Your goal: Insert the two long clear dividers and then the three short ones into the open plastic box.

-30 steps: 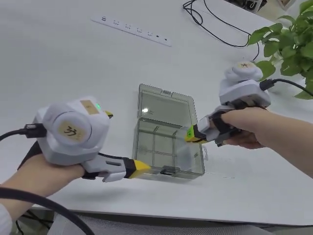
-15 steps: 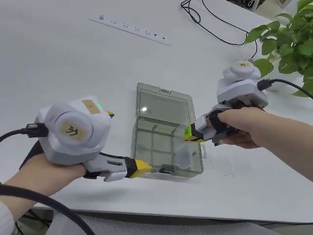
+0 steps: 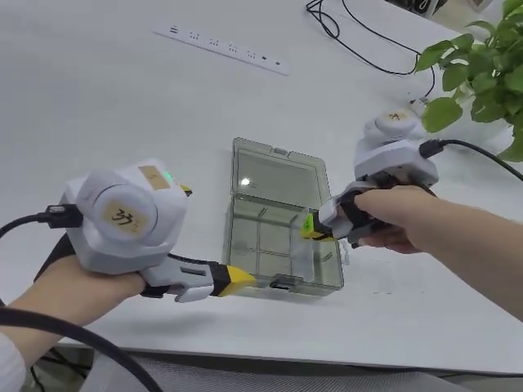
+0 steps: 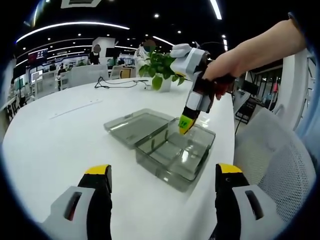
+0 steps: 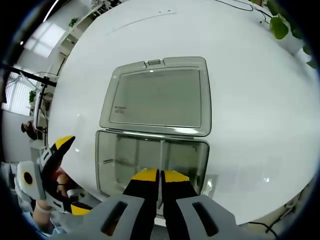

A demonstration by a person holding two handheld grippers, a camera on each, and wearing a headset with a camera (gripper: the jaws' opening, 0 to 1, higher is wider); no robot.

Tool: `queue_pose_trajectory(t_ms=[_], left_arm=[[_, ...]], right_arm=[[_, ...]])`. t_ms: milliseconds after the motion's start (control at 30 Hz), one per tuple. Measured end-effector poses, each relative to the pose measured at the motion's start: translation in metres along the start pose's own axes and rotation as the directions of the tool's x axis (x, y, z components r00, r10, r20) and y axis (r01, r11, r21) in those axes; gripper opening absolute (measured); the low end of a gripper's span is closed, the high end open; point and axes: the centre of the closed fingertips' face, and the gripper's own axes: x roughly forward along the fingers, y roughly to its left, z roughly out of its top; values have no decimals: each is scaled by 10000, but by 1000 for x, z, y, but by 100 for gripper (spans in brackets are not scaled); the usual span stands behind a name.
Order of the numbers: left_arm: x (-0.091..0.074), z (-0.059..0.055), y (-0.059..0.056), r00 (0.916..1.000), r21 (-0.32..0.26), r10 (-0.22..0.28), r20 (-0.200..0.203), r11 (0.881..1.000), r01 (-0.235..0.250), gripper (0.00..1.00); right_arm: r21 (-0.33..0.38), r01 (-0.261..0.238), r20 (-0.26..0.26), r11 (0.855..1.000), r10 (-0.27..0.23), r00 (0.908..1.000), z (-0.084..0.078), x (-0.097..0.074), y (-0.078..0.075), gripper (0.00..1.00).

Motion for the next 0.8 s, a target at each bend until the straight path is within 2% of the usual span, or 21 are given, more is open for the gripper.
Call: queue_pose_trajectory(t_ms=[167,233,400,567,633,800], left_arm=[[-1,0,1,10000,-23,29,-28,10000,-29,86],[-1,0,1,10000,-7,22,-30,10000,-22,86],[2,3,-2,10000,47,-67,-11,10000,67,86],[3,4,-3,9999,141,-141,-13,9998,141,86],[3,4,-2,9999,183,-123,-45,9998,124,86],[0,3,2,10000,179,-30,-79,9998,32,86]], right_arm=[[-13,-15,17,10000,15,10000,0,-2,0,2],[-36,22,92,10000,-22,10000,-4,-3,4,2],[-470,385,368,9981,-368,9986,-5,-1,4,2],[-213,229,402,9995,-220,9989,-1,-1,0,2],[-324,201,404,9993,-188,9990,-1,-1,0,3],[-384,83,408,9992,-67,9991,-6,-4,6,4]])
